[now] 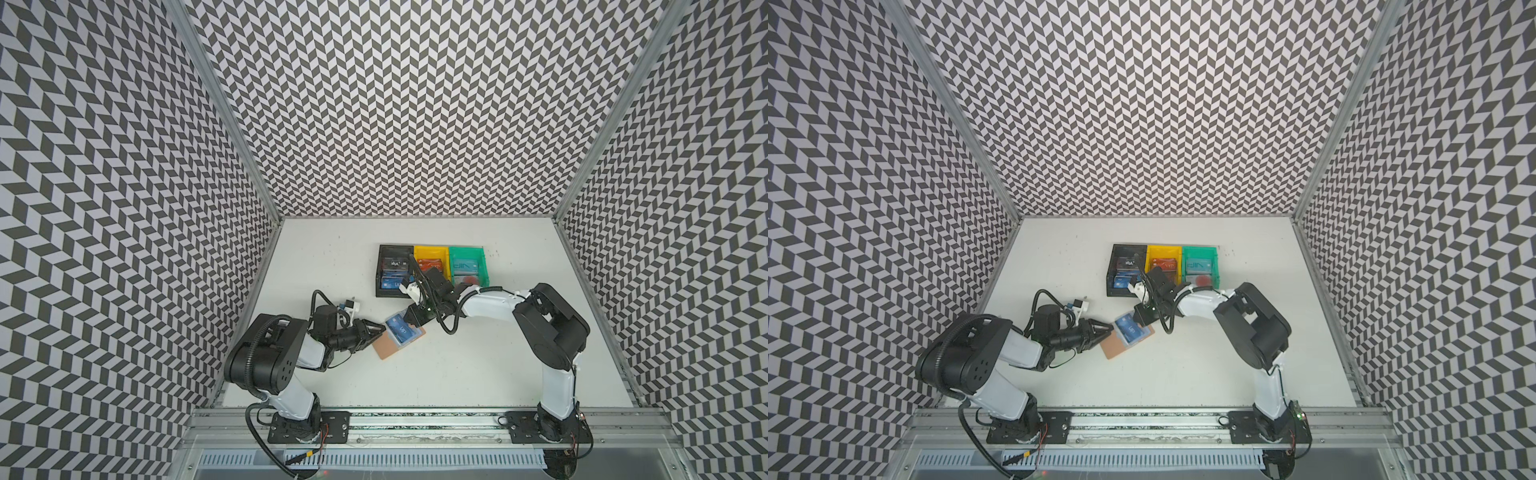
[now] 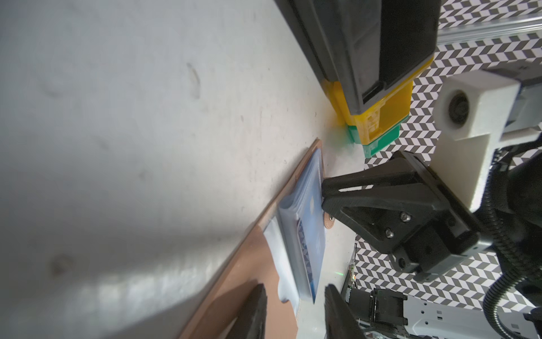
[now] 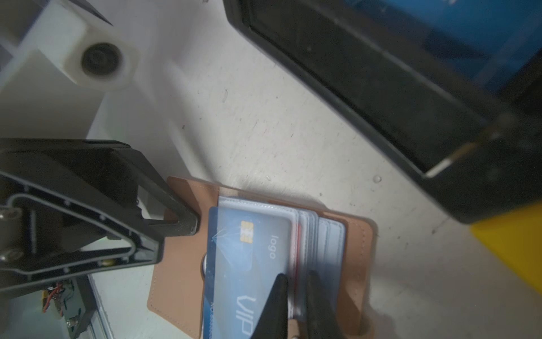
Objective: Take the credit cards out of the card holder
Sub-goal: Open the card holder at the center of the table.
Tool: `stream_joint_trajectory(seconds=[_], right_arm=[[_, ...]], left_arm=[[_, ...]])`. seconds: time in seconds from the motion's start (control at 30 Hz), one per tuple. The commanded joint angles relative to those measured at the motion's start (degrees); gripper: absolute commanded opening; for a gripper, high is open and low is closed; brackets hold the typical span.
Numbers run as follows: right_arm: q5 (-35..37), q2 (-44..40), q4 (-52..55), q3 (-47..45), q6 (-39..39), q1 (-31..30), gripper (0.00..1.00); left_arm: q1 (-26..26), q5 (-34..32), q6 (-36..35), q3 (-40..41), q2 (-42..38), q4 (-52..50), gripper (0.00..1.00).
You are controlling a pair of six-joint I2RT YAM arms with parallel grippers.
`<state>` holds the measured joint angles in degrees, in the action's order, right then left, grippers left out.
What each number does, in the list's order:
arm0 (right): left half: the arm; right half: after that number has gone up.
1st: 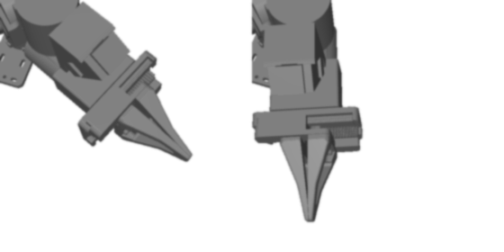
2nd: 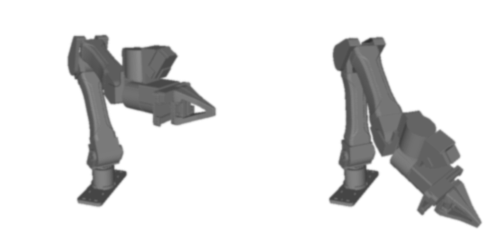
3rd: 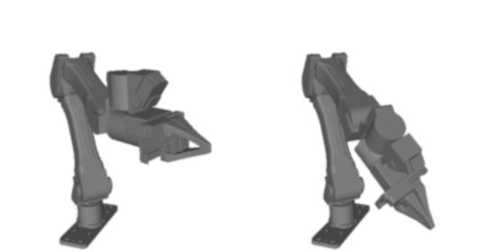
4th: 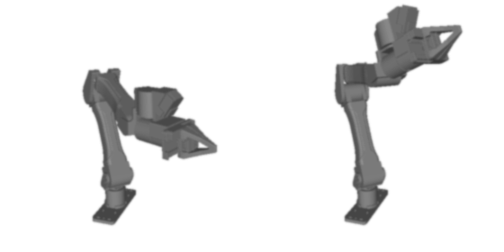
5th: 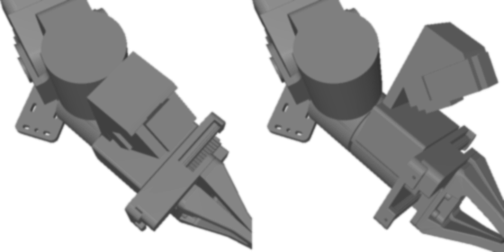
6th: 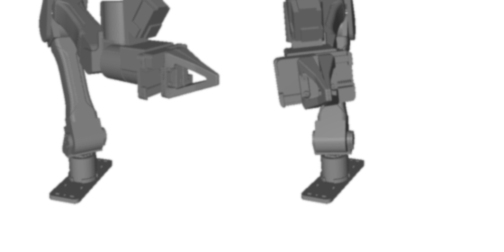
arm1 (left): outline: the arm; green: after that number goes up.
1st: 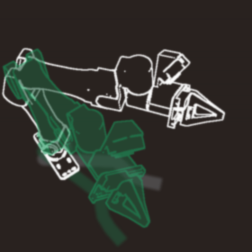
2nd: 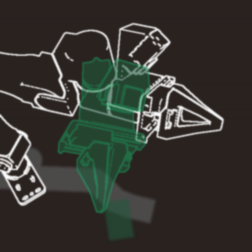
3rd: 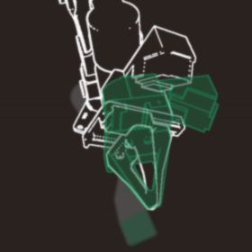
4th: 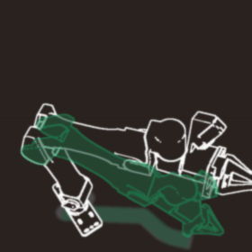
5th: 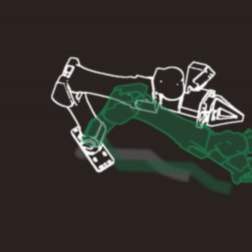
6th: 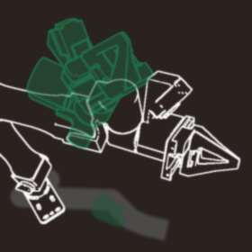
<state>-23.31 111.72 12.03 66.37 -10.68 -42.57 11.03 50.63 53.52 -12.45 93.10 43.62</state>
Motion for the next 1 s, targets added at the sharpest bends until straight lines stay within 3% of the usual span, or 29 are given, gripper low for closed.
stream_joint_trajectory(seconds=[0.0, 0.27, 0.7, 0.97], right_arm=[[-0.1, 1.9, 2.4, -2.4, -0.3, -0.5, 0.14], [0.1, 1.4, 2.6, -2.8, -0.4, -0.5, 0.14], [-1.5, -0.5, 2.4, -4.2, -0.4, -0.5, 0.13], [-1.4, -1.4, 2.6, -4.6, -0.6, -0.5, 0.13]], left_arm=[[1.5, -1.3, 0.6, -1.1, 1.0, -0.2, 0.35], [2.1, -1.3, 1.6, -1.2, 2.6, 1.6, 0.29], [3.6, -1.9, 2.3, -2.4, 5.1, 3.1, 0.28], [3.8, -1.7, 2.3, -1.9, 6.7, 4.6, 0.19]])
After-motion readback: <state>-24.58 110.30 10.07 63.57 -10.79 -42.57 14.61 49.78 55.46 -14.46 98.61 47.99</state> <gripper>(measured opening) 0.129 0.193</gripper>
